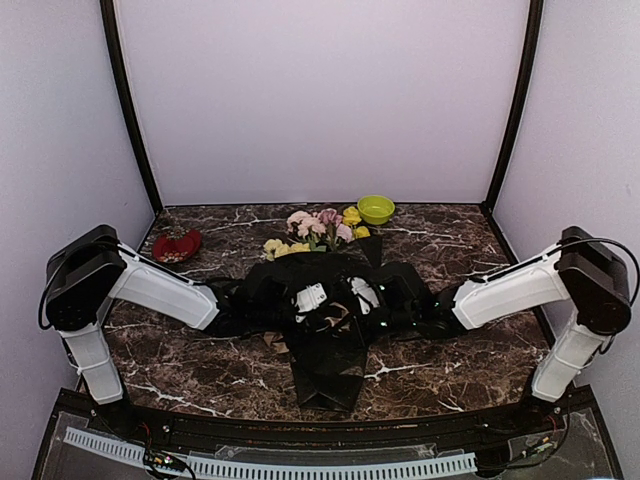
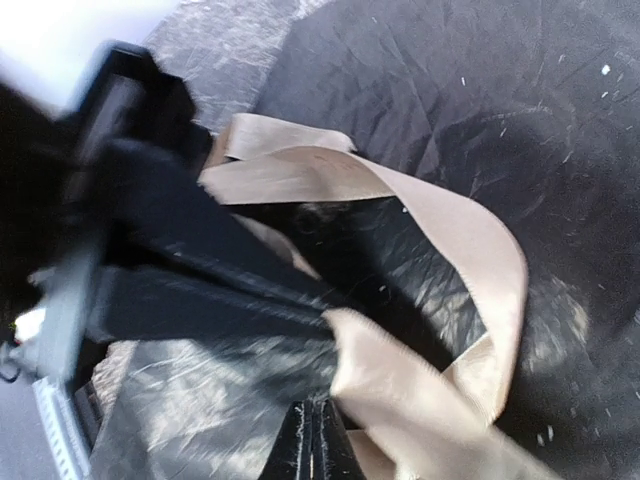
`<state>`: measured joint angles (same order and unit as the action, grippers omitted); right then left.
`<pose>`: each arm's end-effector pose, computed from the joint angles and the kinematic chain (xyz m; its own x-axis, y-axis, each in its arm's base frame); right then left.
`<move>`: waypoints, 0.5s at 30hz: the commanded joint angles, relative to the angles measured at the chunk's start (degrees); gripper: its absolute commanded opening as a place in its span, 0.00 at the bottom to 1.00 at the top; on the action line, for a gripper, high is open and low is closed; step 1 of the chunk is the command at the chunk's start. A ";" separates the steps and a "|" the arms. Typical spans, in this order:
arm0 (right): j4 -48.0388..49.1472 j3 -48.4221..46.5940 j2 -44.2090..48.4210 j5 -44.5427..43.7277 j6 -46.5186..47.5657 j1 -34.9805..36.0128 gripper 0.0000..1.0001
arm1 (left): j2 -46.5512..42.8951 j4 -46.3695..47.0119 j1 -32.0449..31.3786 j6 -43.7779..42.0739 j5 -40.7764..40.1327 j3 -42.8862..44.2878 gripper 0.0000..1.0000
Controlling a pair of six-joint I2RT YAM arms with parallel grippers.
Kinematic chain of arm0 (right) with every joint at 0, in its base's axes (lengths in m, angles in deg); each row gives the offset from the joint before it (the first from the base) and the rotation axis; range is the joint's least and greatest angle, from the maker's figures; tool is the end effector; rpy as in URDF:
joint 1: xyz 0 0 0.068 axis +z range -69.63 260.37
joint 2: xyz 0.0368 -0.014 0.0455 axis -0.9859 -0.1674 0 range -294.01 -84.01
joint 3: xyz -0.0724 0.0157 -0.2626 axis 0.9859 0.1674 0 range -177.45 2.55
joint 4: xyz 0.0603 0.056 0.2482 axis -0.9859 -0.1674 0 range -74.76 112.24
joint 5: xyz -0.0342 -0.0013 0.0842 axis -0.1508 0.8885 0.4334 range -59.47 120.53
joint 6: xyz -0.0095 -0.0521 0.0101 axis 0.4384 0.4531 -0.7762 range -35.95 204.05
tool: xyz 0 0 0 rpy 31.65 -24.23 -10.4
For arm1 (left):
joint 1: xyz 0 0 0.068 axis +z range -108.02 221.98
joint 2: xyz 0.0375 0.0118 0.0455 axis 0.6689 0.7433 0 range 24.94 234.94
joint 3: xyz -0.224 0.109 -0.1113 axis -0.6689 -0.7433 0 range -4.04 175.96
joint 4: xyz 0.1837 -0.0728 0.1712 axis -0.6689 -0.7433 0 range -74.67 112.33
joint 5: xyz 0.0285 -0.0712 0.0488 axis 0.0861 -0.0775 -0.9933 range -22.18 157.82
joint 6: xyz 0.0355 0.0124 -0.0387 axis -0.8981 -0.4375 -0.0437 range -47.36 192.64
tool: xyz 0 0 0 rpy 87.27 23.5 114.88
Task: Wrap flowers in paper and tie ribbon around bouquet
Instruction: Cross the ribbon over the folded bouquet.
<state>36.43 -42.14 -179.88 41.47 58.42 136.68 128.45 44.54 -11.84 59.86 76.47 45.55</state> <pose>0.1797 0.2820 0.1573 -0.6906 -0.2706 -0.6707 -0.6681 0.5938 0.4484 0.2124 -0.2998 0.1501 -0.1093 0.5200 -0.8472 0.9205 0.3745 0.1111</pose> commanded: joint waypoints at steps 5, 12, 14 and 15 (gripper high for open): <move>-0.21 4.48 9.04 2.88 -1.20 0.29 0.00 | -5.93 -1.34 0.60 1.22 3.07 -1.32 0.40; -2.96 5.24 10.89 2.63 -0.52 -0.05 0.00 | -12.12 -11.99 3.90 3.68 5.24 0.67 0.67; -3.11 5.51 11.10 2.63 -0.52 -0.23 0.00 | -13.76 -12.77 5.58 5.15 6.37 -0.91 0.74; -3.11 5.63 11.07 2.63 -0.52 -0.31 0.00 | -14.61 -12.76 6.20 5.82 6.23 -1.75 0.76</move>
<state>33.51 -37.38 -170.42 43.79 57.83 136.61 118.22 36.28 -8.25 62.55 80.51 45.35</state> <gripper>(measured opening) 0.005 0.724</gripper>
